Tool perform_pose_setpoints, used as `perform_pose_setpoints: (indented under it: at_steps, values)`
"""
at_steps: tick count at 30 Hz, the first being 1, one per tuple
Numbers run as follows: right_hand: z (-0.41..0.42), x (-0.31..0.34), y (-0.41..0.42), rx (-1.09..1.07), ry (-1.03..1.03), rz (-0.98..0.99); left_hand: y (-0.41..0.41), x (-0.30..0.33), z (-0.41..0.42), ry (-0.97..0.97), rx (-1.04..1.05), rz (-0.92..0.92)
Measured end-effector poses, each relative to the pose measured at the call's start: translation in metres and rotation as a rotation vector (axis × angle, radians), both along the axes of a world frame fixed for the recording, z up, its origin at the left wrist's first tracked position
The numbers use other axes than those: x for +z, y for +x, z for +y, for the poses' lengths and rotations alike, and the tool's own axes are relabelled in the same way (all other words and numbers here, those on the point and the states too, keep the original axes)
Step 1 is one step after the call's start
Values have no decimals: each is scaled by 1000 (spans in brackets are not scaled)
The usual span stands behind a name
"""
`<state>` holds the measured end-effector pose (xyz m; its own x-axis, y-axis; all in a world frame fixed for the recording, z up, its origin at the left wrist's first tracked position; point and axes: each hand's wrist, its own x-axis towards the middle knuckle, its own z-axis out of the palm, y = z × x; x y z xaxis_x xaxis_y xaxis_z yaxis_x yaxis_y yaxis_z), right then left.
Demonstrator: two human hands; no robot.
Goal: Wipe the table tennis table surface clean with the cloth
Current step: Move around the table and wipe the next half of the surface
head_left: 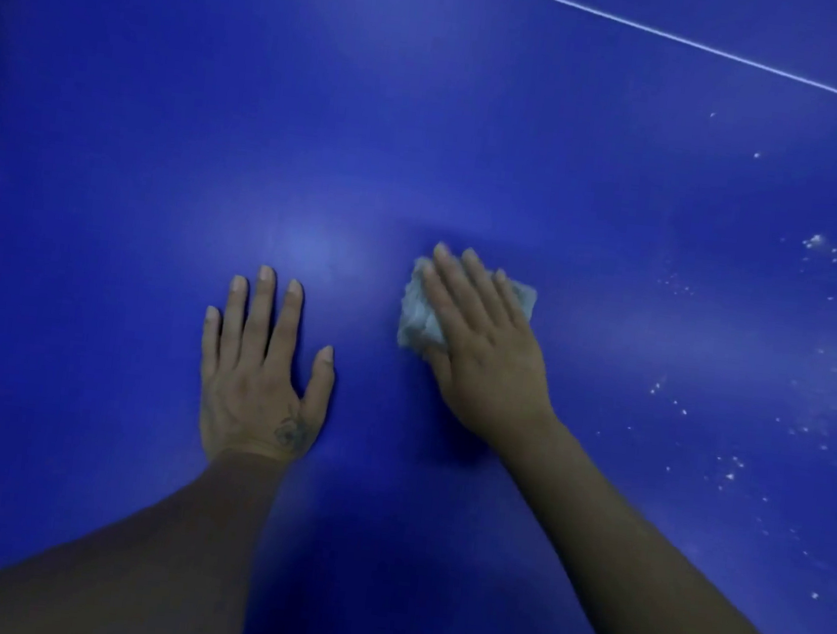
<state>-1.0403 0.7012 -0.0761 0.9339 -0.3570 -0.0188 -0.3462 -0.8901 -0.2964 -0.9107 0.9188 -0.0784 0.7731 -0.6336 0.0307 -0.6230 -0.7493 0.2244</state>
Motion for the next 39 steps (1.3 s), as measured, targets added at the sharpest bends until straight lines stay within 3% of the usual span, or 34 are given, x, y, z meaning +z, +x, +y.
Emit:
perform_pose_setpoints:
  at_steps: [4,8,11,19,24,29,32,36,39]
  values:
    - [16,1,3,-83,29,-25,0,-1,1,-4,0,-2]
    - [71,14,-45,173,101,28,0,-1,1,-13,-1,-8]
    - [52,10,-44,273,32,37,0,-1,1,-13,-3,-7]
    - [-64,0,-34,-88,-56,-3,-2,0,1,31,1,-3]
    - [8,0,-92,-307,-2,-14,-3,1,1,43,6,4]
    - [117,9,-151,-152,53,26,-3,2,3,55,-7,9]
    - [103,10,-156,-72,24,48,-5,3,10,51,-54,8]
    - [70,10,-148,-425,59,83,-35,3,56,71,-139,27]
    - [103,8,-159,-522,46,52,-75,7,103,125,-132,46]
